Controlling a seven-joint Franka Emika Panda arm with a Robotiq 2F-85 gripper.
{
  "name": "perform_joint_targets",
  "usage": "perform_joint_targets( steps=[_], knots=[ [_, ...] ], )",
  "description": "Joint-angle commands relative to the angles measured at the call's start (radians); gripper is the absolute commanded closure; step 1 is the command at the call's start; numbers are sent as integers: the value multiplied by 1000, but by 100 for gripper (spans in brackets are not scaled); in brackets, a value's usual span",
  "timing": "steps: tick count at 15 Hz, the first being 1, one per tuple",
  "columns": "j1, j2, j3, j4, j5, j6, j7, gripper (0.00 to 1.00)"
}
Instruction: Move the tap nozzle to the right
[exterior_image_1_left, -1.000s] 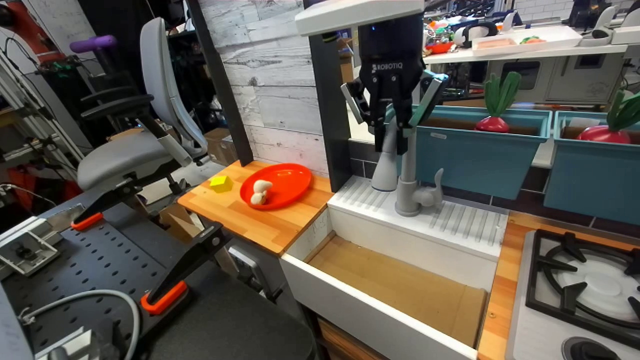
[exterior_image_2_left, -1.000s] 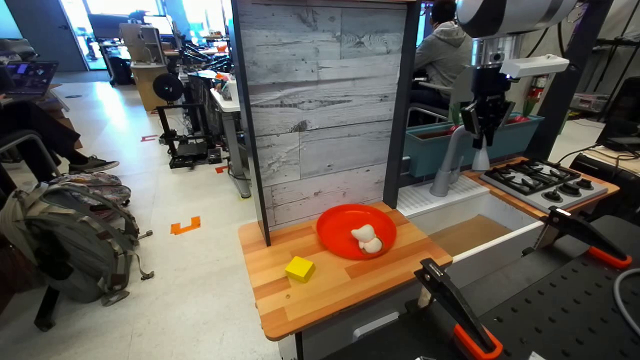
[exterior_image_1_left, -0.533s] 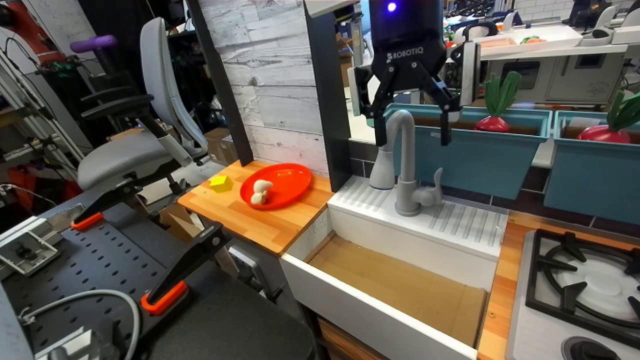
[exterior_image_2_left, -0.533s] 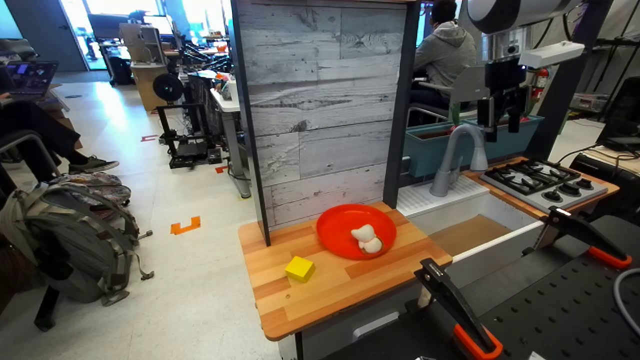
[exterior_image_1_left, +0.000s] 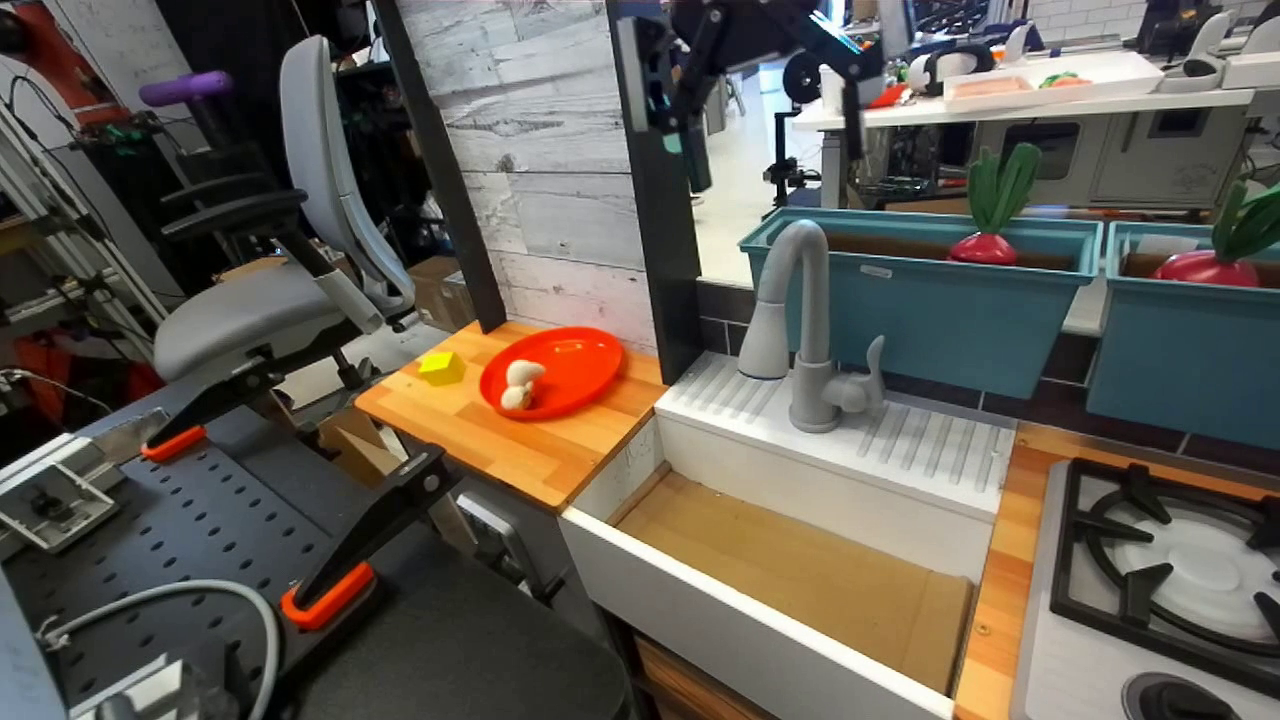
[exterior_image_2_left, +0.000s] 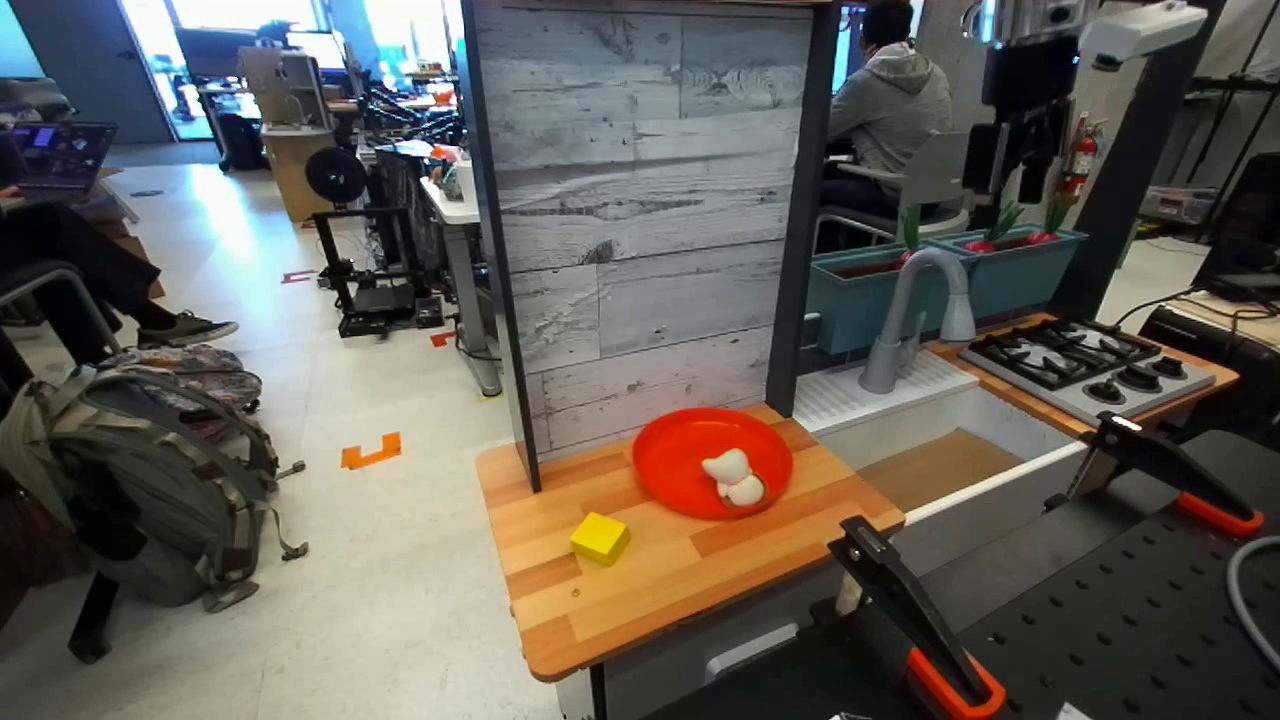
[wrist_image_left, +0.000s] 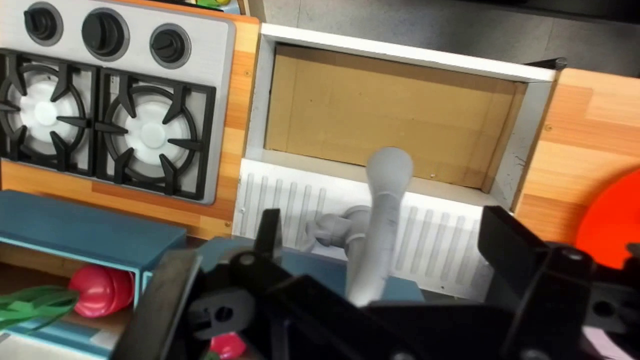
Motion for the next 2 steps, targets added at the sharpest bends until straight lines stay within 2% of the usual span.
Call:
perform_joint_targets(
  steps=[1, 2],
  knots=[
    [6, -50, 10, -47, 1, 1, -14, 0],
    [14, -97, 17, -94, 2, 2, -21, 0]
  ],
)
